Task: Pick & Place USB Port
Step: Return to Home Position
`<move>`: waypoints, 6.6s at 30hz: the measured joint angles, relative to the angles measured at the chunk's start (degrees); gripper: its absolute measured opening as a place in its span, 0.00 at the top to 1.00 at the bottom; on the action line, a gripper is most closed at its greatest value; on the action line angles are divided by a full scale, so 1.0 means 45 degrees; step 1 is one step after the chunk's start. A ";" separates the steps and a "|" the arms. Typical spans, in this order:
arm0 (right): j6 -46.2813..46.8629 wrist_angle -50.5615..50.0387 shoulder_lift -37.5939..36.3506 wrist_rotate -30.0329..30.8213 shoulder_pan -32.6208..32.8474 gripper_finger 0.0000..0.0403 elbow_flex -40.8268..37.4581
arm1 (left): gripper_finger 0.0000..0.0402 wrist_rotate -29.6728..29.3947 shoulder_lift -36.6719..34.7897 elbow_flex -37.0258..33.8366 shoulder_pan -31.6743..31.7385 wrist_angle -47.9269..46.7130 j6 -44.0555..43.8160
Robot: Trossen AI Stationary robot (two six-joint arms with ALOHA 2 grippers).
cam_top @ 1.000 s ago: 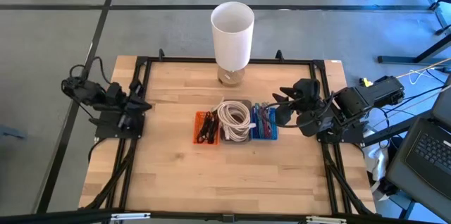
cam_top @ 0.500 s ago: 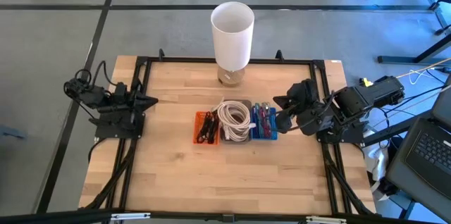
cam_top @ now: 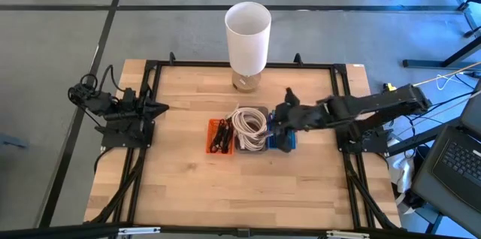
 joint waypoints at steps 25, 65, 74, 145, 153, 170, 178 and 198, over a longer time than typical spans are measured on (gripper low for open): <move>-0.2476 1.2986 -0.9999 -0.2362 -0.1484 1.00 -1.4654 | 0.98 -0.0005 0.0005 0.0000 0.0000 -0.0005 -0.0008; -0.4369 0.9428 -1.6993 -0.1677 -0.1484 0.96 -1.6172 | 0.97 -0.0005 0.0005 0.0000 -0.0003 0.0000 -0.0010; -0.4370 0.9428 -1.6993 -0.1682 -0.1484 0.95 -1.6172 | 0.99 -0.0005 0.0005 0.0000 0.0000 0.0000 -0.0005; -0.4379 0.9428 -1.6984 -0.1682 -0.1484 0.95 -1.6172 | 0.98 1.2702 -0.0142 -0.5513 0.7164 0.4729 0.3254; -0.4377 0.9428 -1.6984 -0.1682 -0.1483 0.95 -1.6172 | 0.98 1.1033 -0.0146 -0.5513 0.7198 0.4538 0.4848; -0.4374 0.9428 -1.6984 -0.1683 -0.1481 0.95 -1.6172 | 0.97 1.0292 -0.0121 -0.5513 0.7198 0.4566 0.4340; -0.4378 0.9428 -1.6984 -0.1683 -0.1481 0.95 -1.6172 | 0.98 1.0292 -0.0117 -0.5513 0.7198 0.4571 0.4337; -0.4377 0.9428 -1.6984 -0.1684 -0.1480 0.95 -1.6172 | 0.98 1.0287 -0.0112 -0.5513 0.7198 0.4571 0.4335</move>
